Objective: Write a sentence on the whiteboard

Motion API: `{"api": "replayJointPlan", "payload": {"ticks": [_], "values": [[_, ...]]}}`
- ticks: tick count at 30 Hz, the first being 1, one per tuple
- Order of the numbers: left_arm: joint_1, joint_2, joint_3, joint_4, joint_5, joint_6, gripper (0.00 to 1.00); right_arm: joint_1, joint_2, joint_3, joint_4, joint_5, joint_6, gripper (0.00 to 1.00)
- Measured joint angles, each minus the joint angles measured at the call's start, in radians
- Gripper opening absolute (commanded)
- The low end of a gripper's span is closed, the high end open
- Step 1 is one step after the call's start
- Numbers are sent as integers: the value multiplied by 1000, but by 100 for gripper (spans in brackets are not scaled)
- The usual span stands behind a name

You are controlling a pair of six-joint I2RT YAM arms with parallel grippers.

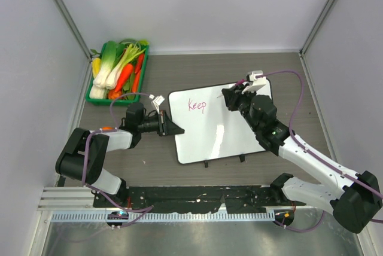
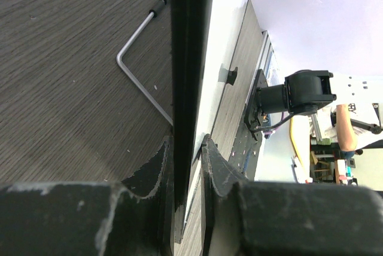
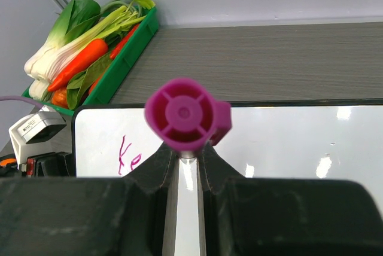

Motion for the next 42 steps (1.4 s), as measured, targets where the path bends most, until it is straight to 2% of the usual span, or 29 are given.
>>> {"api": "replayJointPlan", "payload": {"ticks": [42], "values": [[0, 0, 3, -5, 0, 3, 0, -7, 158, 16, 54, 4, 4, 0]]}}
